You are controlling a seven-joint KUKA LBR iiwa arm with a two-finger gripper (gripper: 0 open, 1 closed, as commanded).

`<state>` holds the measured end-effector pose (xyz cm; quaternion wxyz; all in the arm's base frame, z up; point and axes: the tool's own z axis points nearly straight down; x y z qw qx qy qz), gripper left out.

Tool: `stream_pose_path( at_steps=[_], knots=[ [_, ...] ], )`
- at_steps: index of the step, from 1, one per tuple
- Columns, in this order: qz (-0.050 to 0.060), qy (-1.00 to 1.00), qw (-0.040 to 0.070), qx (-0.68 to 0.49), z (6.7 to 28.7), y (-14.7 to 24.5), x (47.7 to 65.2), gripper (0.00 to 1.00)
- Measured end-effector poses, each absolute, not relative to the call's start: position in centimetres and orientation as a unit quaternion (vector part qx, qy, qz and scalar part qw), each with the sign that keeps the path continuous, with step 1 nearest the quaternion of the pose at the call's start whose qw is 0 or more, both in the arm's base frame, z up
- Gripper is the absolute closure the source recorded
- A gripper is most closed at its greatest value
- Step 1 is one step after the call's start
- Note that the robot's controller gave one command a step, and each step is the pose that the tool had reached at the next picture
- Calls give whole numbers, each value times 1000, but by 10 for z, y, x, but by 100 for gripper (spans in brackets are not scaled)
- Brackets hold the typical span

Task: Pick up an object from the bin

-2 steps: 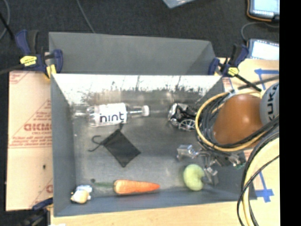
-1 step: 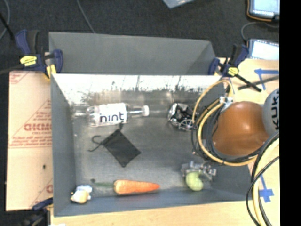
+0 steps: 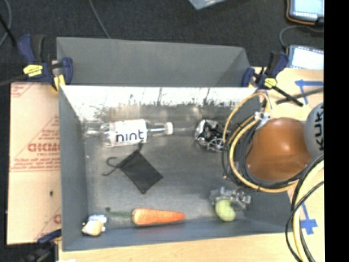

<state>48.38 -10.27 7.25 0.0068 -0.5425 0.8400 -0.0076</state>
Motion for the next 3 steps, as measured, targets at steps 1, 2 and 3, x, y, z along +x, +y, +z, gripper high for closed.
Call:
stream_pose_path(
  at_steps=[1, 2, 3],
  knots=[
    [-8, 830, 8, -557, 187, -87, 484, 100],
    [-7, 831, 8, -557, 187, -87, 484, 100],
    [-6, 829, 7, -560, 241, -78, 488, 100]
  ],
)
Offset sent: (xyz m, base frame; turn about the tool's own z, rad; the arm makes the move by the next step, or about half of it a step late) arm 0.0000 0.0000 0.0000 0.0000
